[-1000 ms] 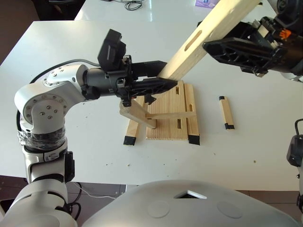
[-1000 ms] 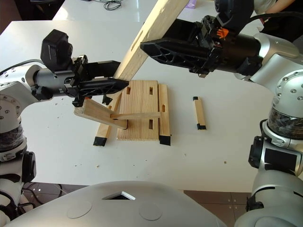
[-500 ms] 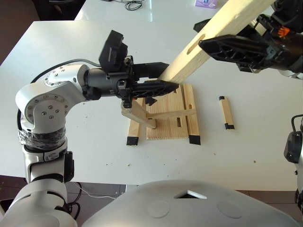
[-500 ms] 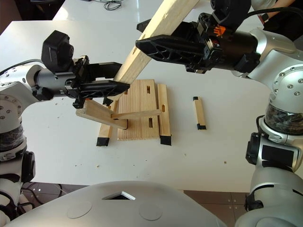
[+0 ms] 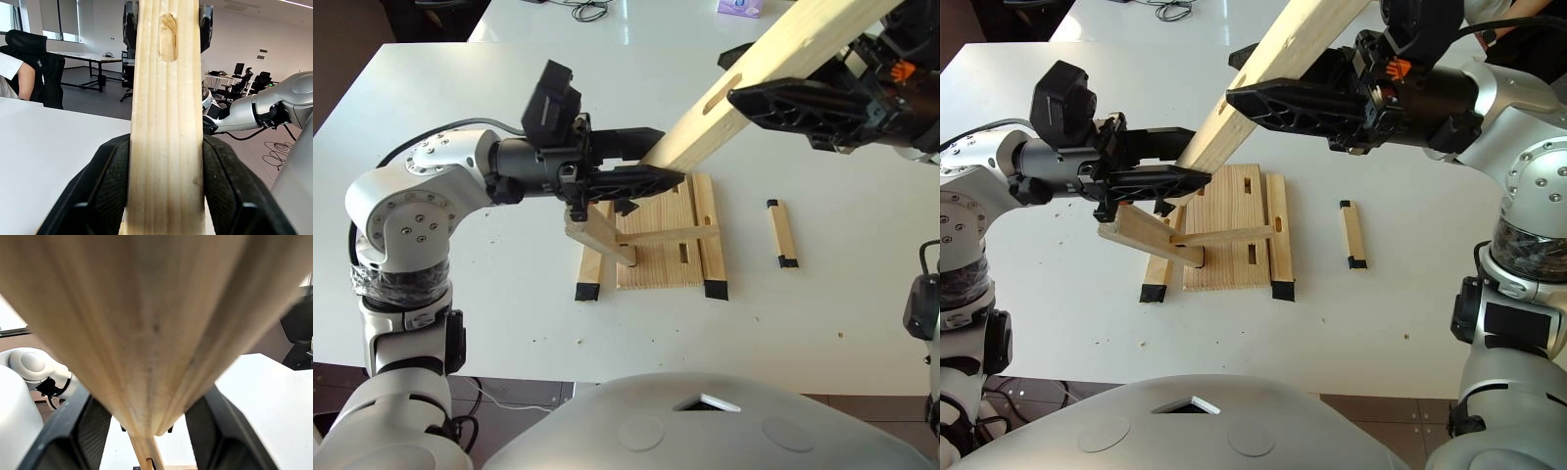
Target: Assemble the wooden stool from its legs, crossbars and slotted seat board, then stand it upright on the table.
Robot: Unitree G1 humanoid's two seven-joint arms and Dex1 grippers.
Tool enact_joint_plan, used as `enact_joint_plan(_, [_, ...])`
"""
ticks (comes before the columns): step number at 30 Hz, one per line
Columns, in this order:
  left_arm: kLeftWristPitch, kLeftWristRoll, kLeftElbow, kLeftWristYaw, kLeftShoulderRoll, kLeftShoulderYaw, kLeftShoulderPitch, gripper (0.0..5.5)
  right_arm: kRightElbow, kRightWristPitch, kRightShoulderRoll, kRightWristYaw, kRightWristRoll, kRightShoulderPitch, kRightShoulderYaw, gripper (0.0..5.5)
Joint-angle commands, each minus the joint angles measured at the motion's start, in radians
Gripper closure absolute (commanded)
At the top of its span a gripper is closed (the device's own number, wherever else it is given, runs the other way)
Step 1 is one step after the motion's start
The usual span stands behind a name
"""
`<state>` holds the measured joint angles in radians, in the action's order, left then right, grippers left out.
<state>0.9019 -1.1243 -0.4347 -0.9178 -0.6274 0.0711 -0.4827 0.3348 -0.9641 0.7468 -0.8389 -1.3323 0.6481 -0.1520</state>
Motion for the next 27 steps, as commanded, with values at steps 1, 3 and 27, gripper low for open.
enact_joint_plan(1, [0.000, 0.019, 0.035, 0.022, 0.005, -0.003, -0.018, 3.46, 0.031, -0.006, 0.023, -0.004, 0.068, -0.028, 0.025, 3.46])
enact_joint_plan(3, [0.000, 0.020, 0.040, 0.025, 0.007, -0.002, -0.023, 3.46, 0.032, 0.003, 0.027, -0.012, 0.082, -0.034, 0.030, 3.46])
enact_joint_plan(27, [-0.166, 0.306, 0.333, 0.094, 0.046, -0.001, -0.245, 1.39, 0.016, 0.121, 0.034, -0.015, 0.245, -0.056, -0.007, 3.46])
